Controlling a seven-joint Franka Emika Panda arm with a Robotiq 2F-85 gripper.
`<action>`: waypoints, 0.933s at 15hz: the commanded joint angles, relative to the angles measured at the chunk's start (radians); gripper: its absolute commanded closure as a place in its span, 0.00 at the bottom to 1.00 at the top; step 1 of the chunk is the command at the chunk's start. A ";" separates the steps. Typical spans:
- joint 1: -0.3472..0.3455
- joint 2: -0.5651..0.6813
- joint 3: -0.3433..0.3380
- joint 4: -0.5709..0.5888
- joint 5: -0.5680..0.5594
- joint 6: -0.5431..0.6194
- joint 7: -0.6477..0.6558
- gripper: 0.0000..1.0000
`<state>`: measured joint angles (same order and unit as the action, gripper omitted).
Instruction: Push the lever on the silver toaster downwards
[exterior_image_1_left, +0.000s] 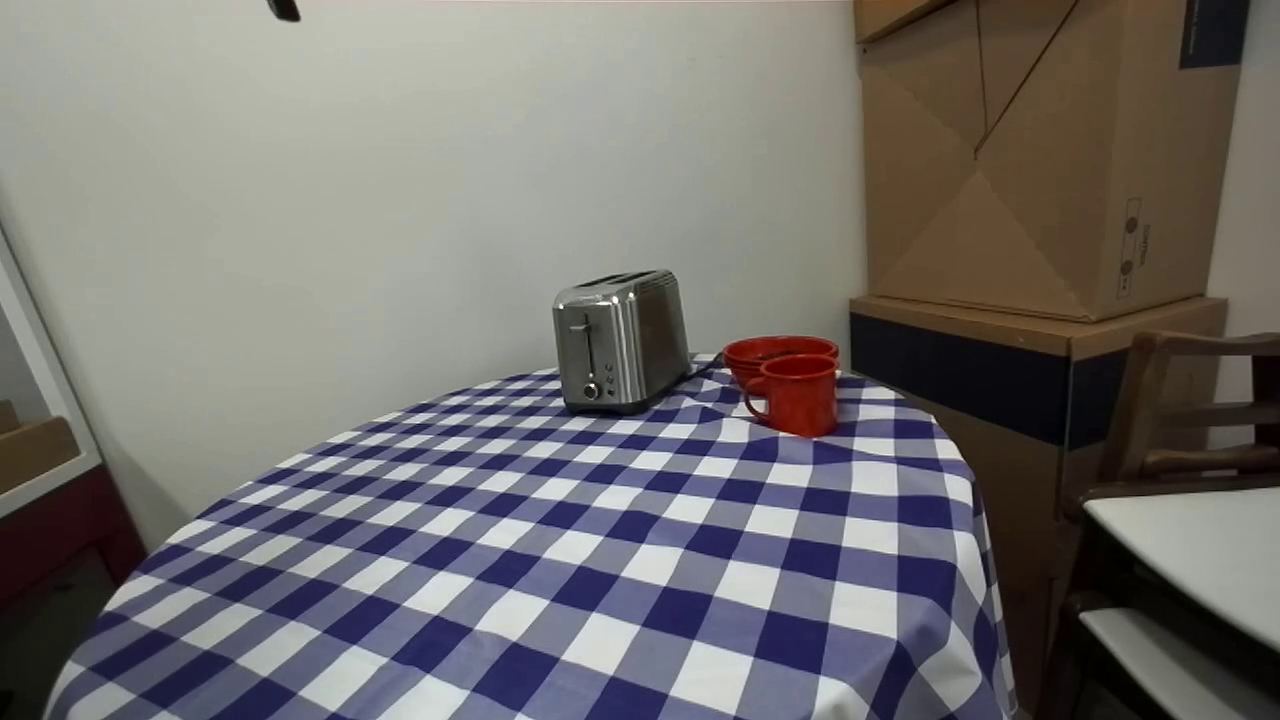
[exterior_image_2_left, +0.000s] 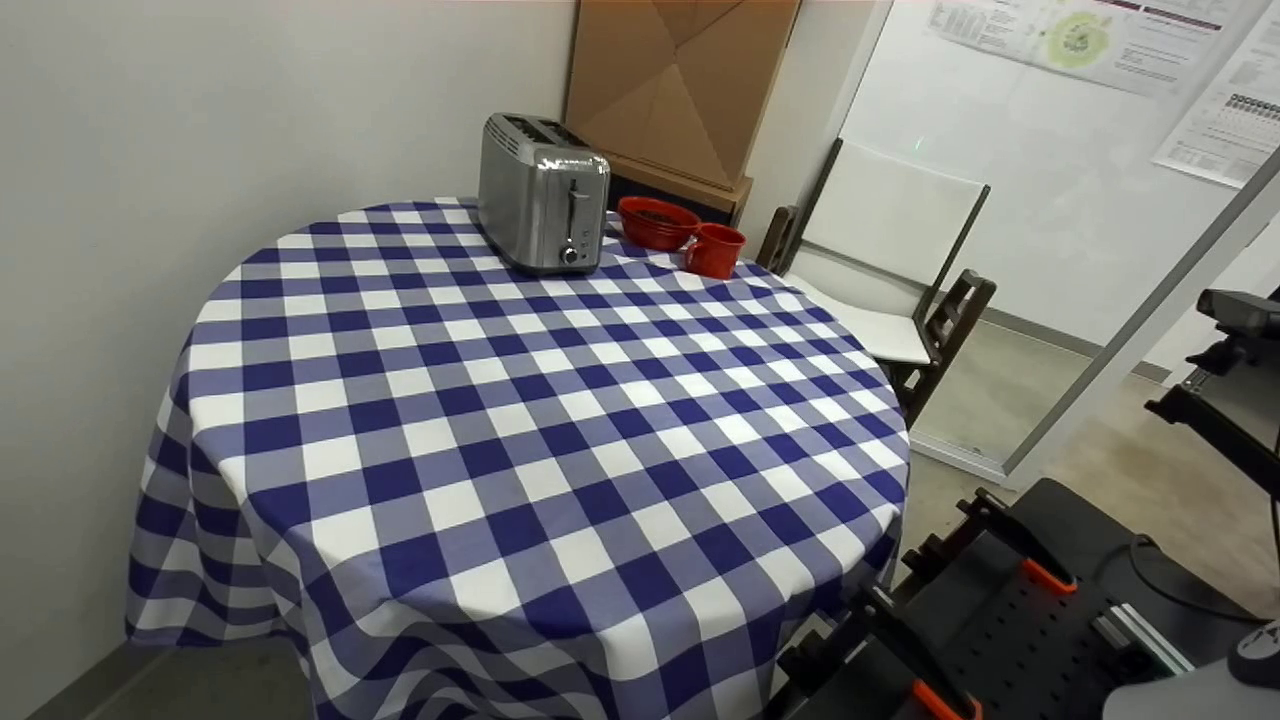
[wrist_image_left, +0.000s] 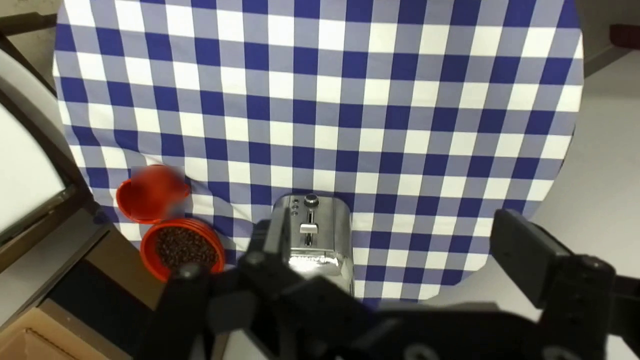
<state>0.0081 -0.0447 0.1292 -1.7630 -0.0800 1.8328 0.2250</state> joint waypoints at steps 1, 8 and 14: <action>0.021 0.181 -0.024 0.225 -0.055 -0.025 0.056 0.00; 0.044 0.488 -0.086 0.572 -0.055 -0.066 0.031 0.00; 0.049 0.720 -0.124 0.804 -0.042 -0.143 -0.005 0.39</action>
<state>0.0447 0.5464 0.0349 -1.1377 -0.1310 1.7693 0.2527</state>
